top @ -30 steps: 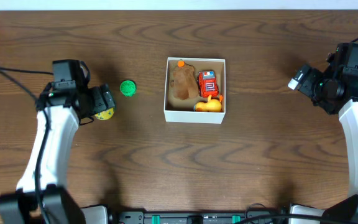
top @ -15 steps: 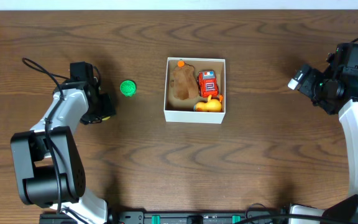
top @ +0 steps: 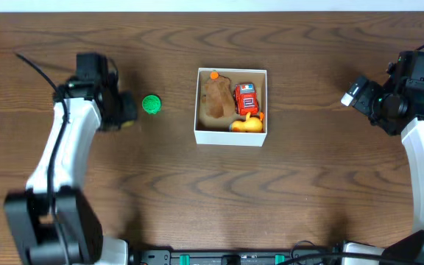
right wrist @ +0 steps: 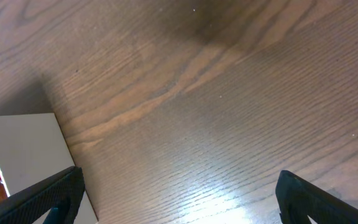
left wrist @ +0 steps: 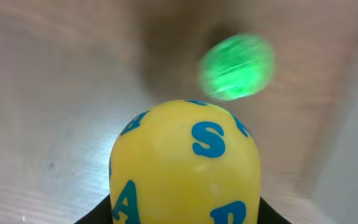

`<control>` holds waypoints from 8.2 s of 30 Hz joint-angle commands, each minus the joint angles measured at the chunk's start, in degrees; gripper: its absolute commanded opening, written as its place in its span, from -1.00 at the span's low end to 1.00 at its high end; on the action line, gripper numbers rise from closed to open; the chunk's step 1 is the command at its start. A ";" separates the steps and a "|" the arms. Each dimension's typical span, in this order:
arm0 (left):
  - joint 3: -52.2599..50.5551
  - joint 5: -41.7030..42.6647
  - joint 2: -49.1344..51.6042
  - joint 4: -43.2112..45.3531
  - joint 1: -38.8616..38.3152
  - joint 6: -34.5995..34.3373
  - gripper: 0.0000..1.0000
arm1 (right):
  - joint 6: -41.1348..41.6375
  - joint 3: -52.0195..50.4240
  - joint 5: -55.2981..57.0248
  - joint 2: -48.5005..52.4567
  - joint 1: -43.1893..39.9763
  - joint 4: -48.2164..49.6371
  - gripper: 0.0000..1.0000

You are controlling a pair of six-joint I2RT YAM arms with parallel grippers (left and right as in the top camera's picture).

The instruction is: Pack container

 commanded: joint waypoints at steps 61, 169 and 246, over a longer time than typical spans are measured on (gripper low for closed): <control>5.75 -8.04 12.72 8.00 -7.58 0.35 0.69 | 0.68 -0.31 -0.24 0.13 -0.24 -0.02 0.98; 14.84 -26.12 -16.39 -16.44 -3.21 -12.52 0.96 | 0.68 -0.31 -0.24 0.13 -0.24 -0.02 0.99; 14.84 -26.12 -16.37 -16.44 -3.19 -12.52 0.96 | -31.45 -65.59 1.05 -77.81 8.76 27.06 0.99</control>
